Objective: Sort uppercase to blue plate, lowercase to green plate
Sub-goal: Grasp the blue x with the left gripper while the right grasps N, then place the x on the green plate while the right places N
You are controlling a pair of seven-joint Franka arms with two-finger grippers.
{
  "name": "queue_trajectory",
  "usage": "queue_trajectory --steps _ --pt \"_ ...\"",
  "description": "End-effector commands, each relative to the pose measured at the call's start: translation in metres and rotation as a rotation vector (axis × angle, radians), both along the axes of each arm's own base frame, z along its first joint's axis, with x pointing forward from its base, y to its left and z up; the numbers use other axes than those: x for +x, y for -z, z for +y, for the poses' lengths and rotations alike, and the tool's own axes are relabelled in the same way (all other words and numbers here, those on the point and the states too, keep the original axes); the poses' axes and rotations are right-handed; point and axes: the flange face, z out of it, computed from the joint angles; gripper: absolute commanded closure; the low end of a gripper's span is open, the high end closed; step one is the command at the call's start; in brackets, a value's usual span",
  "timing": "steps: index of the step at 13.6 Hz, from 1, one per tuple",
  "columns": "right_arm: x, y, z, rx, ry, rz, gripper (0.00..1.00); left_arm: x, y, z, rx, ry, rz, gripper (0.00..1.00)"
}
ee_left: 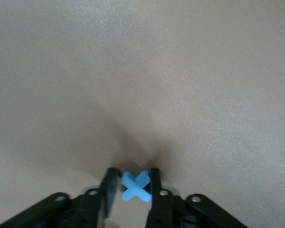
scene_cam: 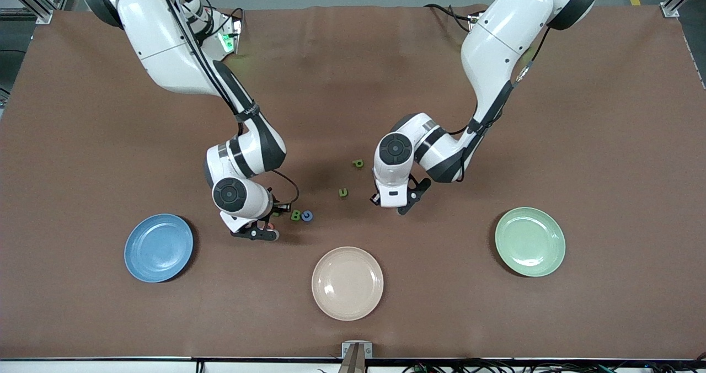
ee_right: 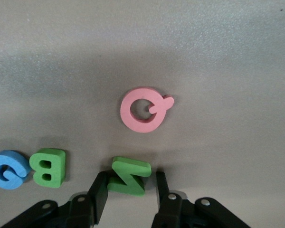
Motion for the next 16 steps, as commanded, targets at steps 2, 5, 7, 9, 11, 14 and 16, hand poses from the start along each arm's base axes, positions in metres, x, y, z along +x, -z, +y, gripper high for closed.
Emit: queue_trajectory --steps 2,5,7,9,11,14,16 --pt "-0.005 0.004 -0.001 -0.011 0.011 0.003 0.87 0.004 -0.004 -0.003 0.003 0.0 -0.027 0.98" --pt "0.004 -0.004 -0.011 -0.008 0.023 -0.006 0.97 0.016 -0.028 0.007 0.001 -0.012 -0.053 1.0" --pt "0.028 -0.024 -0.042 0.009 0.049 -0.044 0.97 0.035 -0.054 0.037 0.045 -0.018 -0.051 1.0" --pt "0.045 -0.038 -0.075 0.024 0.006 -0.062 0.97 0.054 -0.066 0.074 0.073 -0.015 -0.036 1.0" --pt "0.063 -0.052 -0.118 0.031 -0.043 -0.061 0.97 0.084 -0.091 0.131 0.084 -0.002 -0.04 1.0" --pt "0.084 -0.072 -0.184 -0.002 -0.149 -0.088 0.96 0.098 -0.109 0.183 0.109 0.047 0.008 1.0" --pt "0.089 -0.074 -0.217 -0.018 -0.204 -0.087 0.96 0.111 -0.111 0.223 0.109 0.106 0.027 1.0"
